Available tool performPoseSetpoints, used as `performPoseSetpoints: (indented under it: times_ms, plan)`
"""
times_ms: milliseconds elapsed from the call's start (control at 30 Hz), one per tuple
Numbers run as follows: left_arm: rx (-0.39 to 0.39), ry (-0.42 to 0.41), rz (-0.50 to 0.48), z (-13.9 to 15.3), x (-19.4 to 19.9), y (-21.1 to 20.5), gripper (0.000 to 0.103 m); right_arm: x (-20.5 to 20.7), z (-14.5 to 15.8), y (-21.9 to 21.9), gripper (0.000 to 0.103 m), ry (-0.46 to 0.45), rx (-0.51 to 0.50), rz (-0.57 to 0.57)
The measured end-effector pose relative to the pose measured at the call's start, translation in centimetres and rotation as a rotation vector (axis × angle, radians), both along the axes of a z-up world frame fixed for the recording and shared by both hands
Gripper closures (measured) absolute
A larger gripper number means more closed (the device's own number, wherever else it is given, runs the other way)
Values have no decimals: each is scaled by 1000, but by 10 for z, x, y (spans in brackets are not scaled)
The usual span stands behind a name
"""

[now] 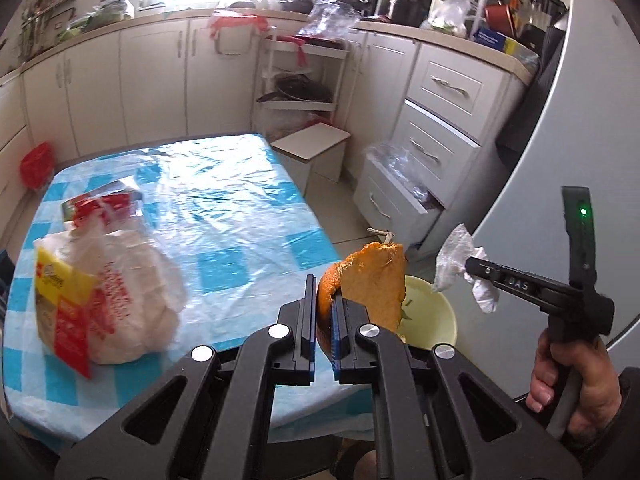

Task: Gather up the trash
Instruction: 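Carry both items to the yellow bucket and open both tools over it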

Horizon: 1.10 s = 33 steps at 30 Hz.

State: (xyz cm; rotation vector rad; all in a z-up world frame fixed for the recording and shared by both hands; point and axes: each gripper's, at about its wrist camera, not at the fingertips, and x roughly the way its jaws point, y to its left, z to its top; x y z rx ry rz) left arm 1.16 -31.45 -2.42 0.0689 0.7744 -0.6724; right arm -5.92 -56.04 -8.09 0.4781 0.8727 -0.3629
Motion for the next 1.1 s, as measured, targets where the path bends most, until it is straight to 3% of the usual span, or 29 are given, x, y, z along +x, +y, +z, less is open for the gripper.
performPoseSetpoints:
  times_ms: [167,300,433,600,700,800,967,1100]
  plan:
    - [42,42,-78,-21,-2,-74,97,11,-38,-44,86,120,120,-56]
    - [91,103,-99,-49,2,-117,97,22,-66,-77,80,161,237,-108]
    - [152,165,-101,-88,5,-163,97,17,-62,-97,55,112,268,-173]
    - [207,237,-101,-129,9,-204,97,17,-47,-110,46,6,292,-206]
    - [228,270,-127,-143,10,-222,85,17,-29,-108,40,-69,249,-204]
    - [216,250,-134,-139,7,-229,53,17,-14,-106,38,-133,214,-210]
    - [170,201,-142,-111,6,-213,45,13,7,-103,36,-202,141,-243]
    - [125,137,-104,-77,10,-172,38,15,21,-94,36,-254,87,-253]
